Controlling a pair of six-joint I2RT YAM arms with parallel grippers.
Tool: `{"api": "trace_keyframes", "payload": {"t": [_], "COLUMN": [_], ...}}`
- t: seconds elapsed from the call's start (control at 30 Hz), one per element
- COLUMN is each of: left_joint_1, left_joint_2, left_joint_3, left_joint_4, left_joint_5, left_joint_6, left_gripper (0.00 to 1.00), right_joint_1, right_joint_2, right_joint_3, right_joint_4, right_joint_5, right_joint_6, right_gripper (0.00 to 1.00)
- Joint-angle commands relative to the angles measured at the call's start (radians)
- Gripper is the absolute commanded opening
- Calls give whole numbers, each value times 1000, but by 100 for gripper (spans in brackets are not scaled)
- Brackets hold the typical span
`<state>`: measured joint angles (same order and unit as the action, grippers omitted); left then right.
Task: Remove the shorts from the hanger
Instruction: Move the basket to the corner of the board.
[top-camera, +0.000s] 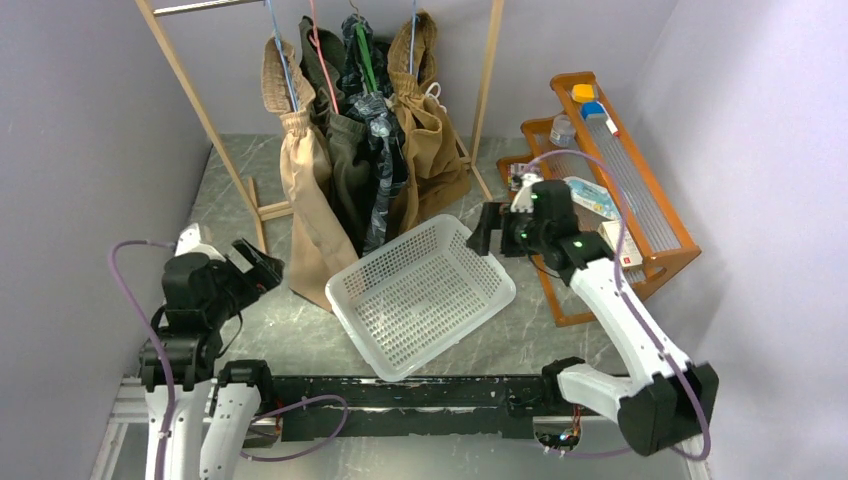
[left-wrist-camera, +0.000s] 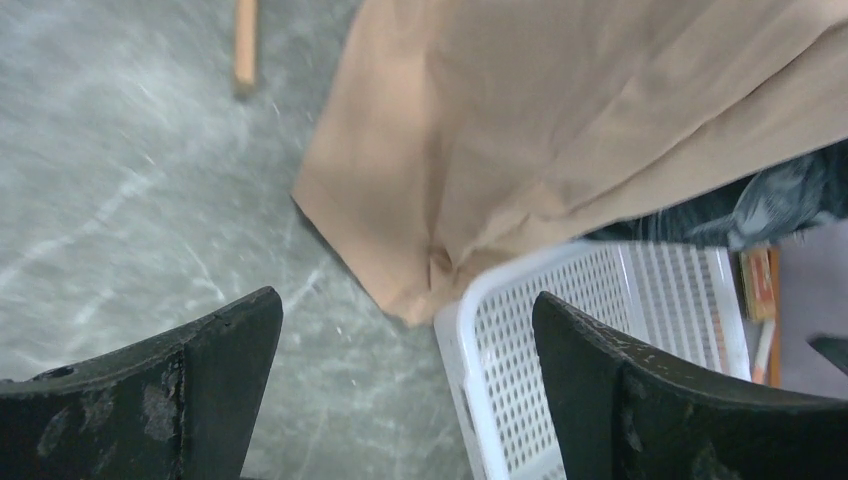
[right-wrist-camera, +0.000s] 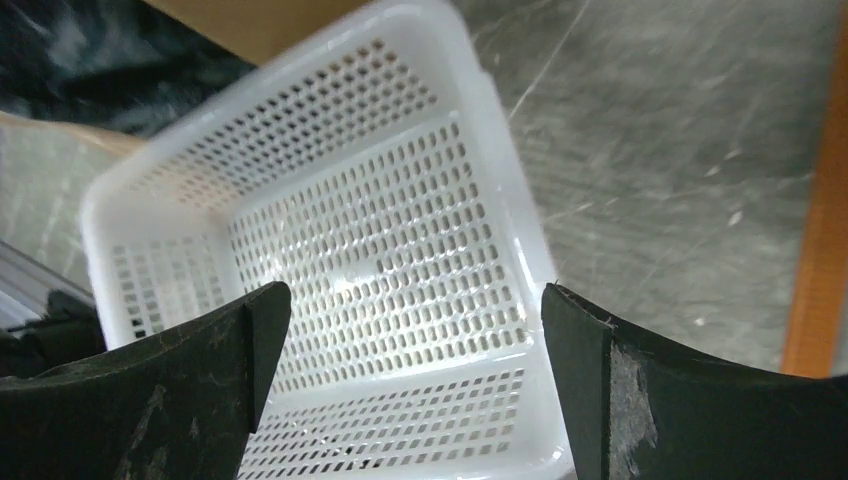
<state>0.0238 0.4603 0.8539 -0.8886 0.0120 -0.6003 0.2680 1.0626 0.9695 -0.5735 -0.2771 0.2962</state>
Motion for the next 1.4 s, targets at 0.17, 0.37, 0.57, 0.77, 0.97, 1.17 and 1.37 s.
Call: {"api": "trace_keyframes", "payload": {"t": [0.17,0.37,0.57,0.77,0.97,1.17,1.37], "left_joint_1": [-26,-30,-68,-158,-229,-276,-279], "left_joint_2": [-36,-72,42,82,135,202,252], "left_joint_3": [-261,-383,-388,-384,-457,-434,-383], "left_joint_4": [155,279,312,389,514,554,497], "left_joint_5": [447,590,583,513,523,458,337], "left_joint_6": [-117,-173,-145,-230,-291,-289,-298], "left_gripper": [99,99,100,96,95,91,88], "right_joint_1": [191,193,160,159,186,196,265], "right_joint_2": [258,377,398,399,332,279,297], "right_joint_3": [67,74,-11,-101,-202,-270,-264], "right_joint_4": [-17,9,93,151,219,297,285], "right_joint_5": [394,472,340,151,-33,-220,-263], "right_joint_6": [43,19,16,38,108,162,169], "right_gripper": [100,100,100,100,100,99,99]}}
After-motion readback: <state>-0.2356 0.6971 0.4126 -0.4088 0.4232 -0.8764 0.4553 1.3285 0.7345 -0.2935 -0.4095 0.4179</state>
